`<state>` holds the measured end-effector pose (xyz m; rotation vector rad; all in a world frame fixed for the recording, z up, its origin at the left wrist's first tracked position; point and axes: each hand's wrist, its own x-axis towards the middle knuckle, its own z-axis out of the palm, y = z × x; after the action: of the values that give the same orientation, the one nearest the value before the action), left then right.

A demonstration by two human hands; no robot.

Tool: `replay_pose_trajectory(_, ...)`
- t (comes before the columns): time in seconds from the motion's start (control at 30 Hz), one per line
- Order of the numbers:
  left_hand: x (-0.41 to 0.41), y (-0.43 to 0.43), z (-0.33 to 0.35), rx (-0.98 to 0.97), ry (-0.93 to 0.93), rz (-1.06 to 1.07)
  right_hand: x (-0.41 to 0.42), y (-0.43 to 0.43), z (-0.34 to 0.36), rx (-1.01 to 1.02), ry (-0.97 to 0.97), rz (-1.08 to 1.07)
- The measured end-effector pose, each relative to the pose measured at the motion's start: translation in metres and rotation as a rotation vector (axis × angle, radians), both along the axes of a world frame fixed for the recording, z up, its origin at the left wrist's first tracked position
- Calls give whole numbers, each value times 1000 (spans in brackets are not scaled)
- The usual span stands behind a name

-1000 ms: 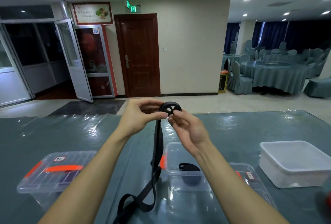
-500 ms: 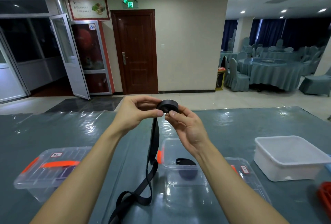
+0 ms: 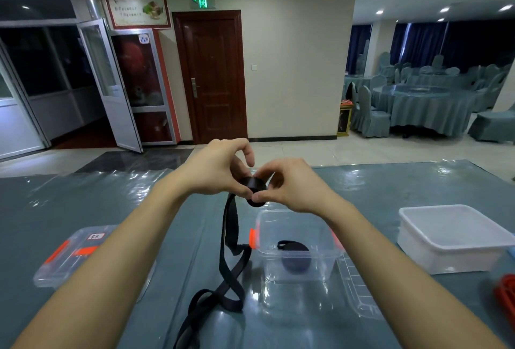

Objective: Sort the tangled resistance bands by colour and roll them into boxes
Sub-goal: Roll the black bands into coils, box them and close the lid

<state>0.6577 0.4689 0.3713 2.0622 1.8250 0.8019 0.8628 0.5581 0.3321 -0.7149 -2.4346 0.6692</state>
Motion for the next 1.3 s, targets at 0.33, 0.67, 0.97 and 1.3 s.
replay_pose_trajectory(0.33, -8, -11, -36, 124, -466, -102, 14, 2, 0, -362, 404, 101)
replay_pose_trajectory(0.67, 6, -19, -58, 172, -578, -5, 10, -22, -61, -945, 801, 220)
replay_pose_trajectory(0.97, 36, -45, -109, -86, 412, 26, 25, -55, -143, -102, -4, -29)
replay_pose_trajectory(1.3, 27, -89, -220, -49, -712, 125, 40, -62, -176, -634, 316, 36)
